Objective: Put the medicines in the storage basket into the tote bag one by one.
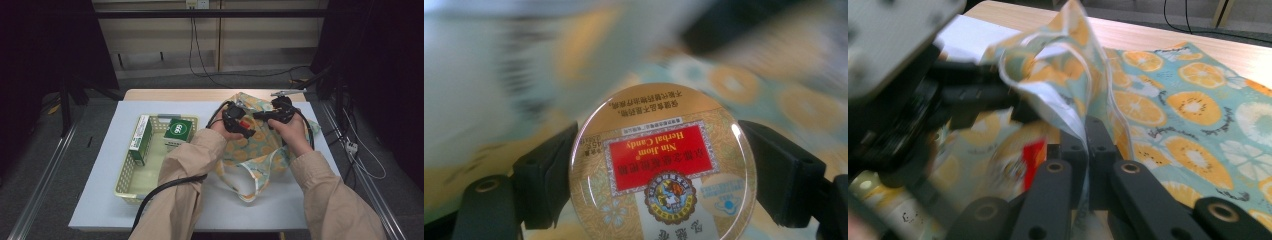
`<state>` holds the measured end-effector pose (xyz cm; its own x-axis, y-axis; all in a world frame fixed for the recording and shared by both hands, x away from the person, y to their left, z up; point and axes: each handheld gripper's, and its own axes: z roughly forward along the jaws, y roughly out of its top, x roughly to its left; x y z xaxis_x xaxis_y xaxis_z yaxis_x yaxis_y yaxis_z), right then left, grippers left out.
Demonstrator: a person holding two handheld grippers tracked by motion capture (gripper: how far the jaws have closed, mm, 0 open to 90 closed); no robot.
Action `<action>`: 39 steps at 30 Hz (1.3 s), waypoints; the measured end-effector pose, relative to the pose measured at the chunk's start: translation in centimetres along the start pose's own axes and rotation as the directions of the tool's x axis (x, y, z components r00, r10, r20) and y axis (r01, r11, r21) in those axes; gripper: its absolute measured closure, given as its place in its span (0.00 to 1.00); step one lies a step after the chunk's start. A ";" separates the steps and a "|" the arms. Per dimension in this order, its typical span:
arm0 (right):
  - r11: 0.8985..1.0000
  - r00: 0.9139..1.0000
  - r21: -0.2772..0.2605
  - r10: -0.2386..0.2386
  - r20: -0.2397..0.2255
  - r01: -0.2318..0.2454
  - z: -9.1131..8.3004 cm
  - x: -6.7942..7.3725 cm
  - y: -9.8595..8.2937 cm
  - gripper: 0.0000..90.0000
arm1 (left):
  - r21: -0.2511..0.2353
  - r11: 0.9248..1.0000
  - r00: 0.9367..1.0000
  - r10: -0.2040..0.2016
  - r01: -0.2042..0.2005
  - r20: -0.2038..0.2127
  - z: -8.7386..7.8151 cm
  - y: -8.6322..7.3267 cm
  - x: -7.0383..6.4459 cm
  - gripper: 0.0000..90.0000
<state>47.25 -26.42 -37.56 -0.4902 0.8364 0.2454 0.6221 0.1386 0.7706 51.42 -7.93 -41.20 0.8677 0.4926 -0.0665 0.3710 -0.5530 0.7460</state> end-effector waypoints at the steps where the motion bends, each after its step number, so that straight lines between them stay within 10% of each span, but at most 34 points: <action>1: 1.000 1.000 0.001 0.001 0.004 -0.001 0.1 0.0 -0.1 0.99 | -0.008 1.000 1.000 -0.022 0.022 -0.005 0.0 0.0 0.3 0.21; 22: 1.000 1.000 0.027 -0.013 0.025 0.012 -0.6 0.6 -2.0 0.99 | -0.017 0.999 0.995 0.043 -0.041 0.092 -8.6 -2.0 -1.8 0.13; 39: 0.999 0.999 0.032 -0.025 0.027 0.024 -0.4 1.0 -2.8 0.99 | -0.024 0.999 1.000 0.028 -0.028 -0.006 -15.6 -6.1 1.6 0.11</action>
<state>44.76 -26.20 -39.26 -0.4885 0.8469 0.2100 0.6295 0.1755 0.7569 45.40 6.69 -35.52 0.8760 0.4805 -0.0417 0.3382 -0.5504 0.7633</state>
